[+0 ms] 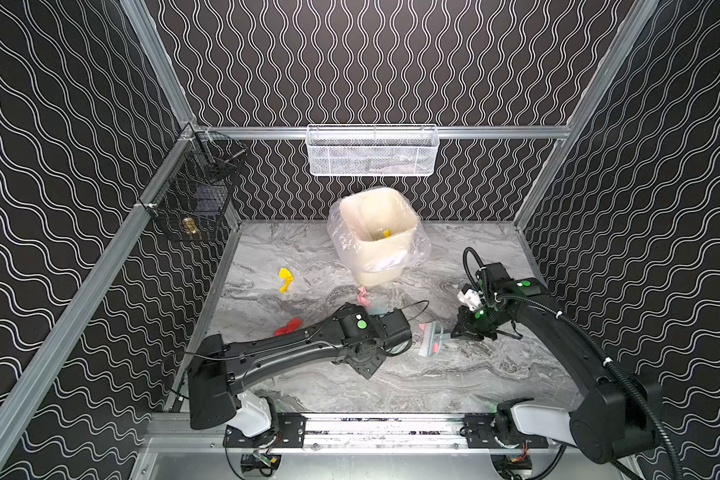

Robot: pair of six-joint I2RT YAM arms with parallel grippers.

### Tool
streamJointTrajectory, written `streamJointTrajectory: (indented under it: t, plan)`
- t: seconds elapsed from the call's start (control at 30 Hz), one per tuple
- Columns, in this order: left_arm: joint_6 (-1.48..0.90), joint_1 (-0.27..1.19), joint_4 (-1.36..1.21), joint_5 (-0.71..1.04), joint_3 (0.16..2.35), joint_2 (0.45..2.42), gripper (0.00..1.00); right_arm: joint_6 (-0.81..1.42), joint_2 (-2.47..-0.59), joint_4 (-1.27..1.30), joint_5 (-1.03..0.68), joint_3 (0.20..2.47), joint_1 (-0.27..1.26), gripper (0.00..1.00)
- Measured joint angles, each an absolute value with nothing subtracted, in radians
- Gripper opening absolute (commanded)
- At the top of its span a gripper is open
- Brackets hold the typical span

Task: Sweep away the paper scraps from the table
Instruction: 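Sweep the pink scrap into the dustpan with the right gripper's brush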

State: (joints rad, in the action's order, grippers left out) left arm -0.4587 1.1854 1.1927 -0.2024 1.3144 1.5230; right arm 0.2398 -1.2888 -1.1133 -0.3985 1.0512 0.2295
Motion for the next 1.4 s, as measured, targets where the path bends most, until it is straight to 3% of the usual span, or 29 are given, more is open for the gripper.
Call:
streamJointTrajectory:
  t: [0.43, 0.9, 1.4]
  plan:
    - [-0.324, 1.187, 1.025, -0.096, 1.261, 1.664, 0.0, 0.17, -1.392, -1.205, -0.223, 1.366, 0.196, 0.0]
    - [-0.18, 1.187, 0.933, -0.074, 1.309, 1.801, 0.0, 0.22, -1.446, -1.229, -0.04, 1.301, 0.34, 0.0]
    - [-0.15, 1.134, 0.905, -0.042, 1.294, 1.831, 0.0, 0.243, -1.472, -1.239, 0.003, 1.297, 0.422, 0.0]
